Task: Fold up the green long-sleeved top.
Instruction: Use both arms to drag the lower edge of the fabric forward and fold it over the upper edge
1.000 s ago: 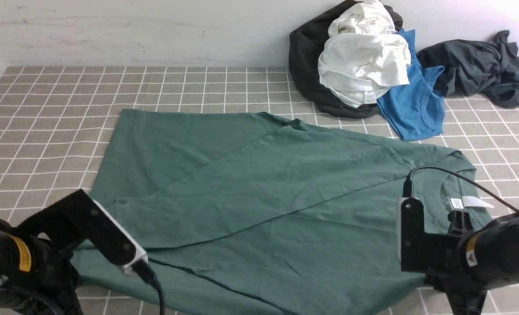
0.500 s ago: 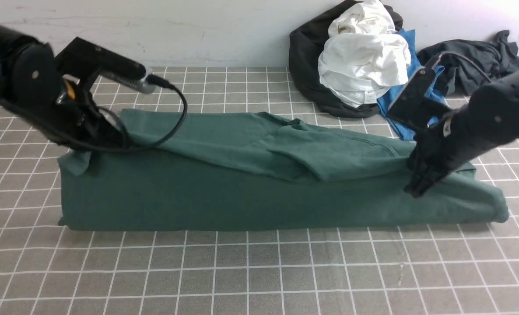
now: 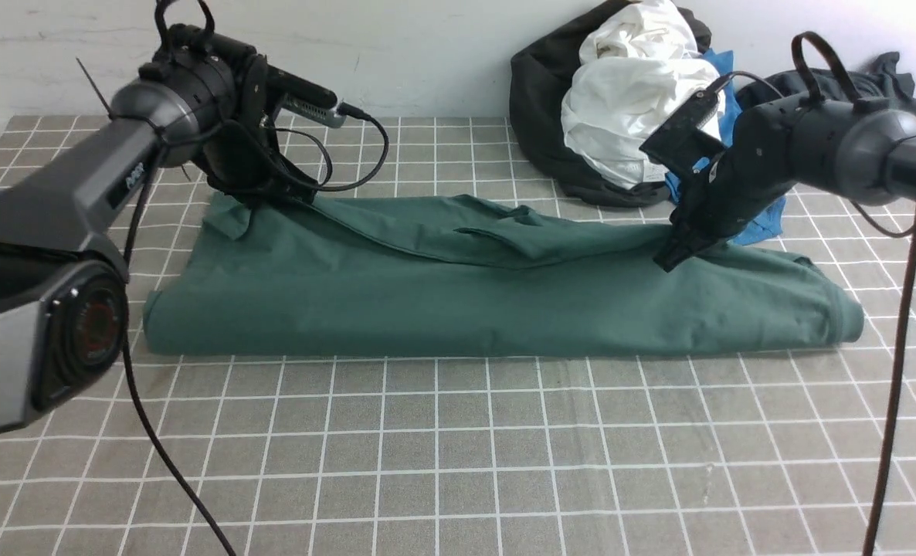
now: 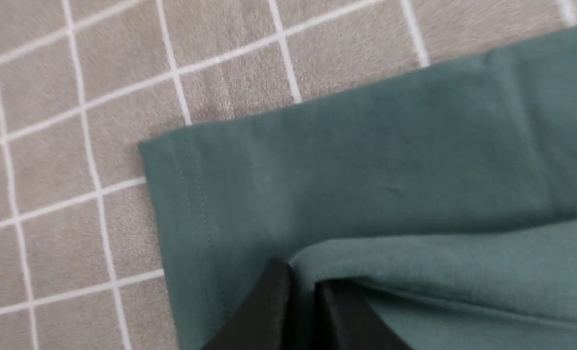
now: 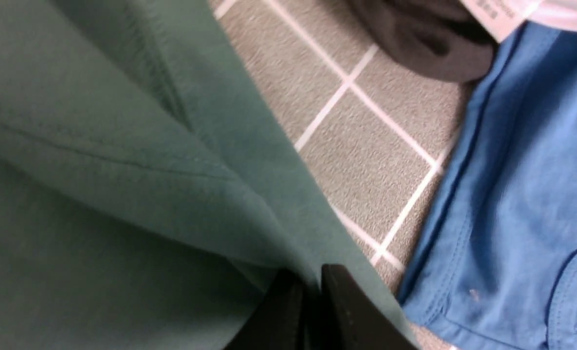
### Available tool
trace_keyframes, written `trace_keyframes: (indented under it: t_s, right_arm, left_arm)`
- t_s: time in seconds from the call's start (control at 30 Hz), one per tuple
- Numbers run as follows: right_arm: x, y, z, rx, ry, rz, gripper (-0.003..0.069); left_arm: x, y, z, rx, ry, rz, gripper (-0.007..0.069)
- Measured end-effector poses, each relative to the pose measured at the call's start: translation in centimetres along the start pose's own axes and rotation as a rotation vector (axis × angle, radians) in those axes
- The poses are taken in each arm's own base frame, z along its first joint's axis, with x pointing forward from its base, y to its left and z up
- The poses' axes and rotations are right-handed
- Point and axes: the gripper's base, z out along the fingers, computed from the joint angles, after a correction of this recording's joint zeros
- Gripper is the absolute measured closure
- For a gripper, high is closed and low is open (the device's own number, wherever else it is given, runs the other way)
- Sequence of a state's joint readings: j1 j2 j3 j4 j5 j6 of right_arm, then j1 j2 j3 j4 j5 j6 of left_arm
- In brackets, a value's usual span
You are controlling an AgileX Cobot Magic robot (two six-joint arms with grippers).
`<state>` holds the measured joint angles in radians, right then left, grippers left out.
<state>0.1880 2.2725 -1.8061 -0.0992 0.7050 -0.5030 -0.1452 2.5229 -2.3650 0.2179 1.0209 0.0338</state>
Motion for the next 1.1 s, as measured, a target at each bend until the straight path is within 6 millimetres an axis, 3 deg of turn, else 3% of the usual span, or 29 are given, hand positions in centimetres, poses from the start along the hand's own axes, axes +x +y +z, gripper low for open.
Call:
trace_keyframes:
  t_s: [0.1, 0.23, 0.37, 0.43, 0.53, 0.57, 0.6, 0.67, 0.7, 0.8, 0.9, 1.07, 1.1]
  right_arm:
    - [-0.2, -0.3, -0.2, 0.003, -0.018, 0.047, 0.0494]
    - [-1.2, -1.1, -1.3, 0.023, -0.053, 0.125, 0.0355]
    - [-3.5, -1.6, -4.0, 0.025, -0.134, 0.197, 0.0316]
    - [-4.5, -0.9, -4.7, -0.008, -0.173, 0.217, 0.0347]
    - [-5.8, 1.8, -4.6, -0.124, -0.199, 0.186, 0.0473]
    - [-5.9, 2.0, -4.5, -0.126, -0.199, 0.172, 0.0483]
    - [-6.2, 3.6, -3.6, -0.200, -0.196, 0.129, 0.0558]
    - [-6.1, 6.1, -1.6, -0.297, -0.185, 0.021, 0.0637]
    - [-6.0, 6.3, -1.4, -0.303, -0.184, 0.012, 0.0641]
    - [-5.3, 8.4, 1.9, -0.374, -0.218, -0.125, 0.0670]
    - [-6.0, 8.1, 2.6, -0.307, -0.310, -0.135, 0.0672]
    - [-7.1, 5.8, 3.3, -0.123, -0.468, 0.121, 0.0672]
    - [-7.4, 4.4, 2.8, -0.101, -0.502, 0.220, 0.0668]
  left_arm:
    - [-0.4, 1.1, 0.4, 0.017, 0.009, -0.052, 0.0456]
    - [-1.3, 3.2, -1.3, 0.052, -0.046, -0.128, 0.0277]
    - [-1.2, 4.8, -3.1, 0.058, -0.021, -0.150, 0.0194]
    - [-1.0, 4.9, -3.5, 0.062, -0.003, -0.134, 0.0200]
    - [-1.0, 4.7, -3.6, 0.094, -0.001, -0.113, 0.0253]
    - [-1.0, 4.7, -3.6, 0.094, -0.001, -0.111, 0.0258]
    - [-1.1, 4.4, -3.6, 0.125, -0.004, -0.103, 0.0291]
    - [-1.2, 3.8, -3.7, 0.187, -0.014, -0.094, 0.0361]
    - [-1.2, 3.7, -3.7, 0.197, -0.015, -0.093, 0.0374]
    - [-1.4, 2.9, -3.9, 0.281, -0.031, -0.084, 0.0490]
    - [-1.5, 2.6, -4.1, 0.307, -0.038, -0.077, 0.0540]
    - [-2.0, 2.6, -6.1, 0.310, -0.069, -0.065, 0.0592]
    - [-2.3, 2.8, -7.8, 0.301, -0.097, -0.061, 0.0592]
